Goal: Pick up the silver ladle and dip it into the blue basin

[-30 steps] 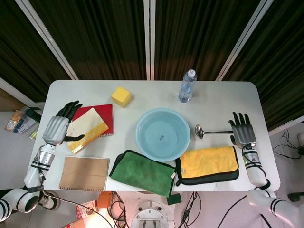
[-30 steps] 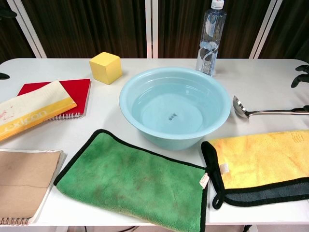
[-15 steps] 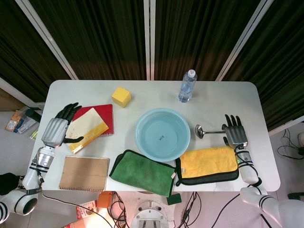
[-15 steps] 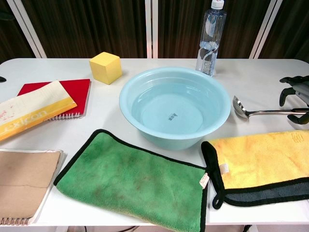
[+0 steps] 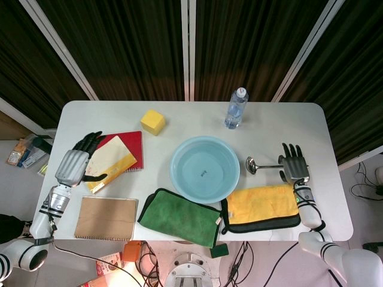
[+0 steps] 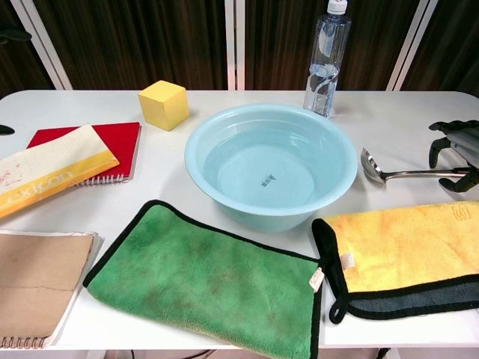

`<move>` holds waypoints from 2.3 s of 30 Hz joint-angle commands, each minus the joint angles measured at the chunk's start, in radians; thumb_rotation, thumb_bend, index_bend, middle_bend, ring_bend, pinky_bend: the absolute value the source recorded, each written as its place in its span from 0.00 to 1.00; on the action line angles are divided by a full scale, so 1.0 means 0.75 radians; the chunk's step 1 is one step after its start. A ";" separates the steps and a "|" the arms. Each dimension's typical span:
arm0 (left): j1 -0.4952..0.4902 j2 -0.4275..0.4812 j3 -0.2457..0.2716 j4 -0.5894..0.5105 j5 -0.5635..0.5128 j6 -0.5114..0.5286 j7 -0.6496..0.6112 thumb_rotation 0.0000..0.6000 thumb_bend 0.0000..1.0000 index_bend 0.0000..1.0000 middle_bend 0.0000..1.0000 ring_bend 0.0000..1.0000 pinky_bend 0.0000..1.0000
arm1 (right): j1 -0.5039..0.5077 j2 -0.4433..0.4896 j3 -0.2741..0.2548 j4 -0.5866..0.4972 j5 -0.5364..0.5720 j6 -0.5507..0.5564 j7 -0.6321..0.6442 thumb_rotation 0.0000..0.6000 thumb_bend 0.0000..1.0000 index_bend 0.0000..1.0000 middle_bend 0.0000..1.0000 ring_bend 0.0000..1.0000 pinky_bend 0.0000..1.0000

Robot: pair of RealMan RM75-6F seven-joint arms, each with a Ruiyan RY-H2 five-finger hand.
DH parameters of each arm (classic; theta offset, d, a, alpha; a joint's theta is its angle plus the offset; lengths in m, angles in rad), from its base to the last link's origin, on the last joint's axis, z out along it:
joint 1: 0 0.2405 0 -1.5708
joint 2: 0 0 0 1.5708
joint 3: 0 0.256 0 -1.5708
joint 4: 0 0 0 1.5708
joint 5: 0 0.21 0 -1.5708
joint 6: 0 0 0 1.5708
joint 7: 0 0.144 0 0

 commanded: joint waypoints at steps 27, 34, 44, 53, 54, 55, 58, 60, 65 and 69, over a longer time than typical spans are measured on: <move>-0.006 -0.019 0.004 0.054 0.010 -0.029 -0.050 1.00 0.04 0.08 0.04 0.02 0.17 | 0.019 -0.051 0.029 0.091 -0.004 -0.045 0.054 1.00 0.42 0.50 0.03 0.00 0.00; -0.004 -0.017 -0.002 0.053 -0.012 -0.041 -0.039 1.00 0.04 0.08 0.04 0.02 0.17 | 0.025 -0.059 0.035 0.103 -0.001 -0.062 0.052 1.00 0.43 0.51 0.04 0.00 0.00; -0.006 -0.014 -0.002 0.053 -0.006 -0.042 -0.051 1.00 0.04 0.08 0.04 0.02 0.17 | 0.022 -0.059 0.037 0.090 -0.010 -0.044 0.064 1.00 0.46 0.62 0.07 0.00 0.00; -0.006 -0.010 -0.001 0.050 -0.012 -0.054 -0.068 1.00 0.04 0.08 0.03 0.02 0.17 | 0.000 -0.033 0.040 0.039 -0.049 0.042 0.229 1.00 0.50 0.81 0.36 0.10 0.05; -0.006 -0.009 -0.002 0.047 -0.012 -0.055 -0.071 1.00 0.04 0.08 0.03 0.02 0.17 | -0.002 -0.031 0.039 0.038 -0.053 0.046 0.242 1.00 0.51 0.82 0.38 0.13 0.09; -0.006 -0.008 -0.002 0.046 -0.011 -0.054 -0.073 1.00 0.04 0.08 0.03 0.02 0.17 | -0.003 -0.029 0.037 0.039 -0.057 0.054 0.251 1.00 0.52 0.83 0.39 0.14 0.13; -0.006 -0.007 -0.002 0.045 -0.007 -0.052 -0.073 1.00 0.04 0.08 0.03 0.02 0.17 | -0.008 -0.027 0.037 0.037 -0.063 0.066 0.280 1.00 0.54 0.85 0.40 0.14 0.18; -0.005 -0.007 -0.001 0.044 -0.007 -0.051 -0.076 1.00 0.04 0.08 0.03 0.02 0.17 | -0.011 -0.019 0.037 0.022 -0.065 0.067 0.304 1.00 0.56 0.85 0.41 0.16 0.26; -0.005 -0.009 0.000 0.046 -0.002 -0.049 -0.084 1.00 0.04 0.08 0.03 0.02 0.17 | -0.019 0.005 0.041 -0.033 -0.070 0.083 0.351 1.00 0.61 0.85 0.41 0.20 0.39; -0.005 -0.010 0.001 0.048 0.005 -0.043 -0.092 1.00 0.04 0.08 0.03 0.02 0.17 | -0.023 0.032 0.054 -0.095 -0.061 0.085 0.381 1.00 0.62 0.85 0.40 0.22 0.44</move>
